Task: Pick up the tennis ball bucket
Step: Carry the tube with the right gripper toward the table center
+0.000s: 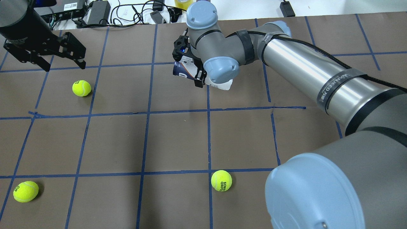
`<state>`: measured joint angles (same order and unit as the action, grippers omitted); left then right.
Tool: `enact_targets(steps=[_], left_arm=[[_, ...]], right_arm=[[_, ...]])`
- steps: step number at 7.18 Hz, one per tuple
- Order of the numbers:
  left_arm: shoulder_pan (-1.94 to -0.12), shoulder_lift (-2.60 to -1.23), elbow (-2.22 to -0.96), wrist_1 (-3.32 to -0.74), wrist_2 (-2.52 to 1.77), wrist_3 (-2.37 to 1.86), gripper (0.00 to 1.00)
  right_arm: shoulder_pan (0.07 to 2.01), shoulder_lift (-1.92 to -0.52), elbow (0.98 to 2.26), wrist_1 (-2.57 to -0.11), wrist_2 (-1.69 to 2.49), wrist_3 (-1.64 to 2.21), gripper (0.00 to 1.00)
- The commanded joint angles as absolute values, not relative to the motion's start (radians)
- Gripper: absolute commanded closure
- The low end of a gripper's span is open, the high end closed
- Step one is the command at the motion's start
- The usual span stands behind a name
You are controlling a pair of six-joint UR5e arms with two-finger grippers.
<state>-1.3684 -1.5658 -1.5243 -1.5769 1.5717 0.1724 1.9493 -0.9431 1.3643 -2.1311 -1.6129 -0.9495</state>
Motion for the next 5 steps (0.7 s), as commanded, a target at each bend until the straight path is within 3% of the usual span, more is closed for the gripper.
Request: enact_targets(steps=[1, 5], left_arm=[[-1.367, -1.565, -1.525, -1.577, 1.569, 0.176, 0.00], [-1.368, -1.563, -1.534, -1.577, 1.568, 0.176, 0.00]], right_arm=[[2.006, -0.882, 1.358, -2.204, -1.644, -1.126, 0.29], [2.060, -0.766, 1.283, -2.284, -1.715, -1.239, 0.26]])
